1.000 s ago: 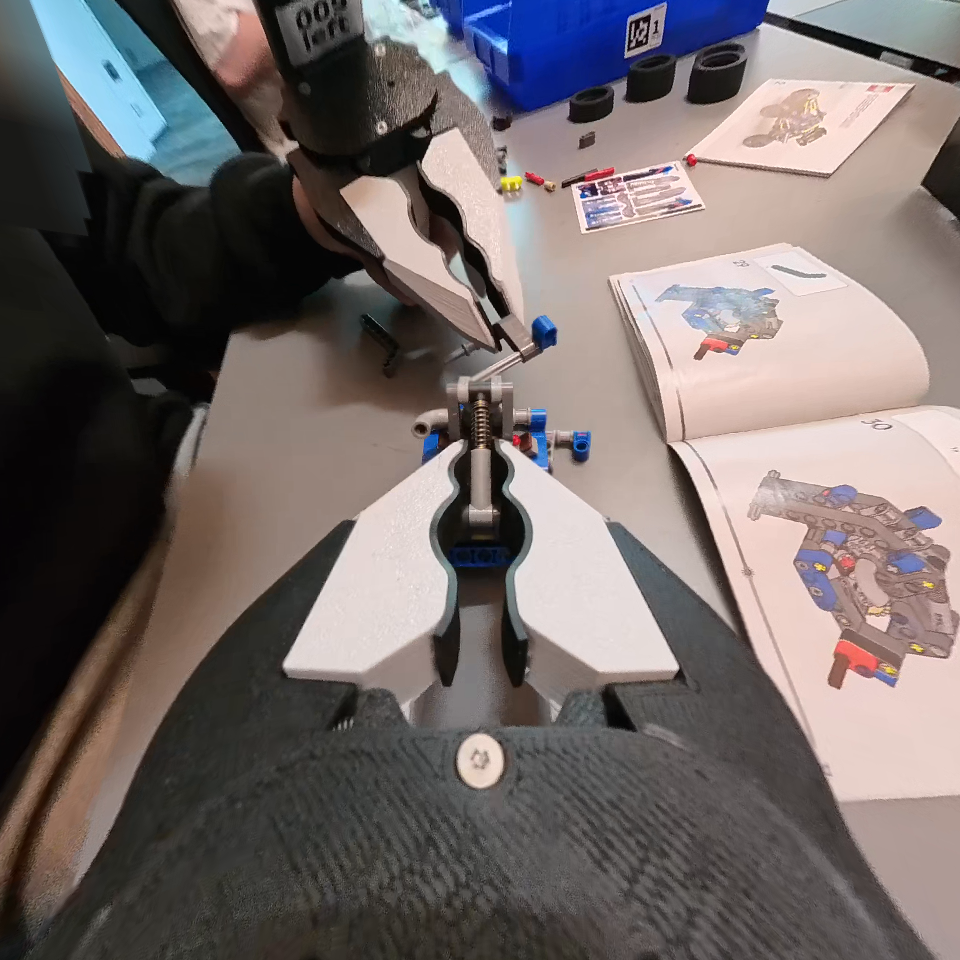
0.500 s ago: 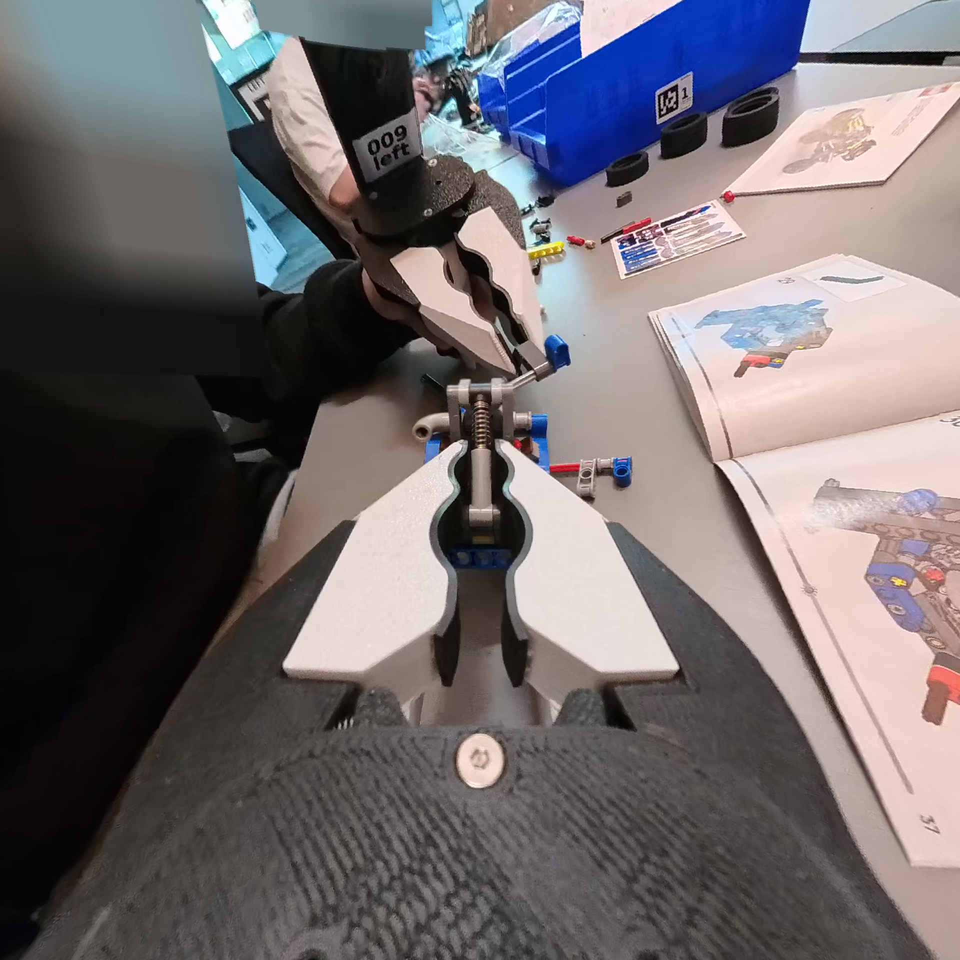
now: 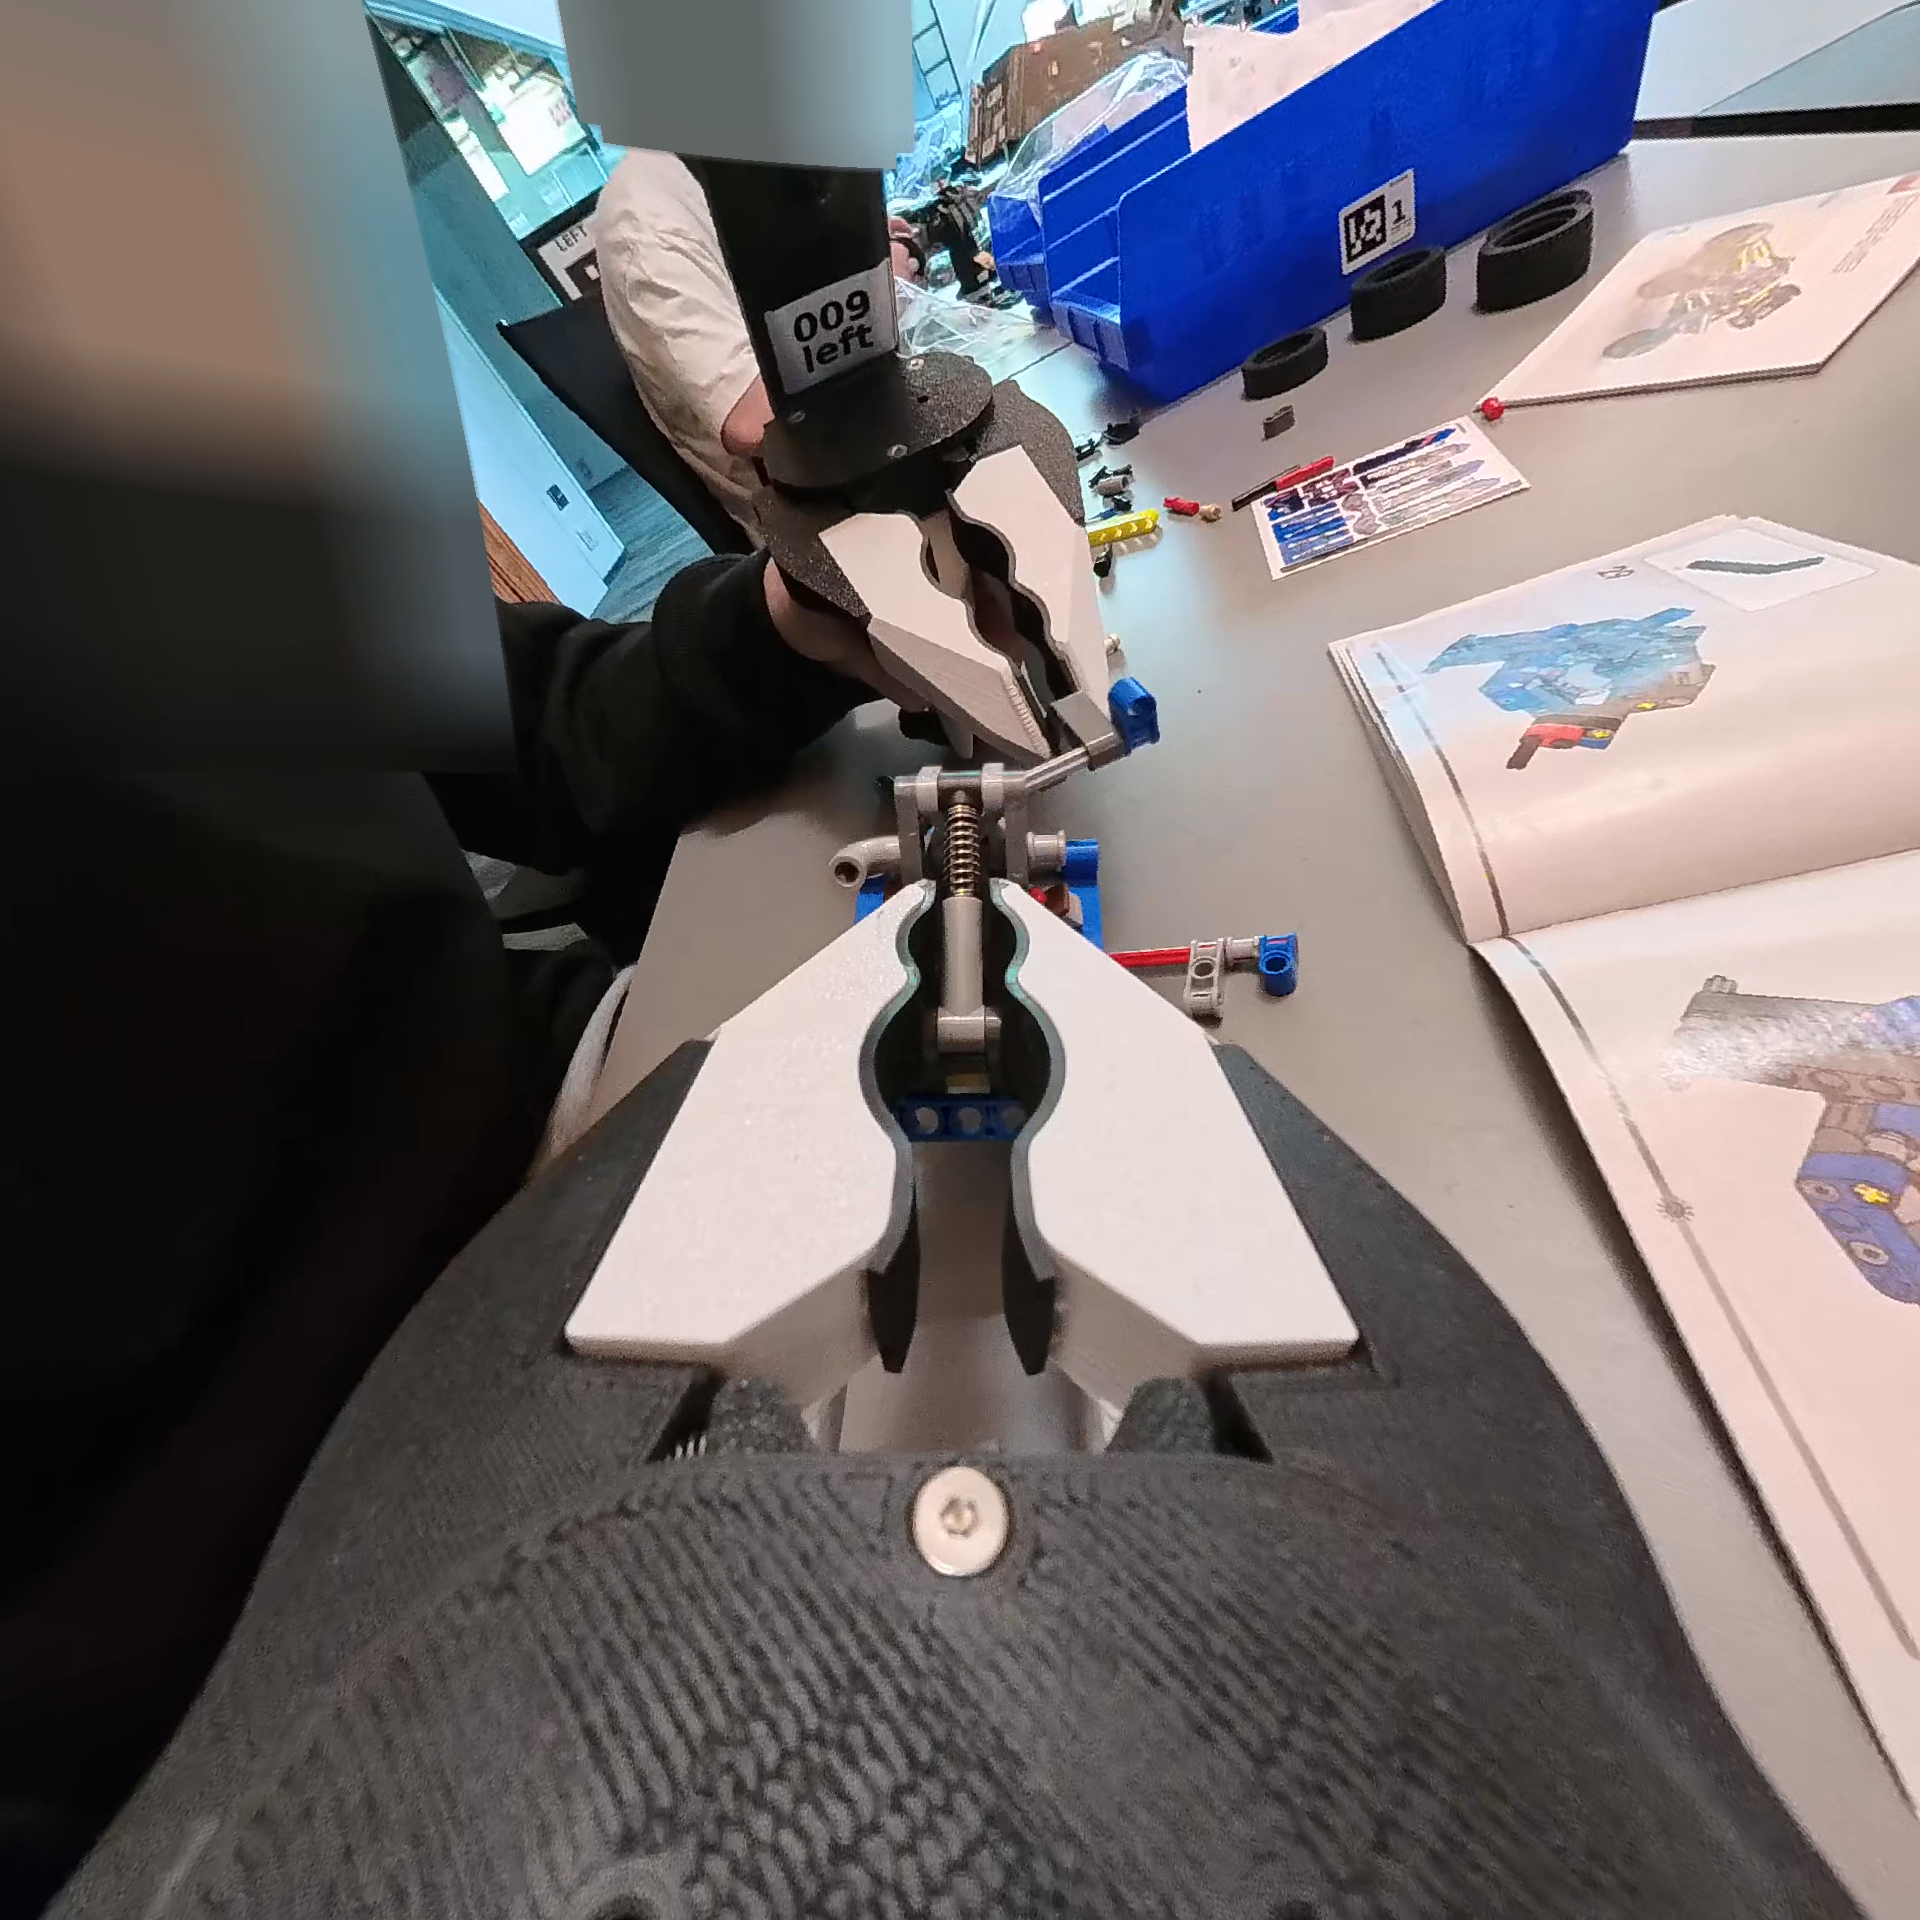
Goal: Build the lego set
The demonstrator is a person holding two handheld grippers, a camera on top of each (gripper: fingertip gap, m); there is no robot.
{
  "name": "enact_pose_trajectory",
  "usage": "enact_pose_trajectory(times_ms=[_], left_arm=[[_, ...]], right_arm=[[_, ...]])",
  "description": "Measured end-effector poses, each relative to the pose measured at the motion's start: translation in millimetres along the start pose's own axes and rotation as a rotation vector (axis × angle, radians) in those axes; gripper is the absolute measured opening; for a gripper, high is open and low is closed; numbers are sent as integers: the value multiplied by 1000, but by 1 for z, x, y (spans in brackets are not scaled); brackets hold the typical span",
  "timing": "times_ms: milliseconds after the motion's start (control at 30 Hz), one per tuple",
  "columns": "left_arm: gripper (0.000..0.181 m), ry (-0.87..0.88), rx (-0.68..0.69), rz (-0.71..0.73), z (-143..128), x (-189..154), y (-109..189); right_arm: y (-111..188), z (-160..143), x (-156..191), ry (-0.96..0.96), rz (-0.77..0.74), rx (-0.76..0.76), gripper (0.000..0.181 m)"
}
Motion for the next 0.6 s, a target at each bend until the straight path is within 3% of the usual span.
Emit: enact_pose_trajectory(times_ms=[600], left_arm=[[5,15,12,-9,-1,0,0]], right_arm=[[-2,1,-1,-50,20,-11,4]])
Point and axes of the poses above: each gripper's, where its closed fingertips meet, y back along the fingers, z out of its top, x = y × z across the jaws, the point moved 5 cm from there along y, back along the fingers, and after that the axes turned 9 degrees about -y, right-handed, at the moved point
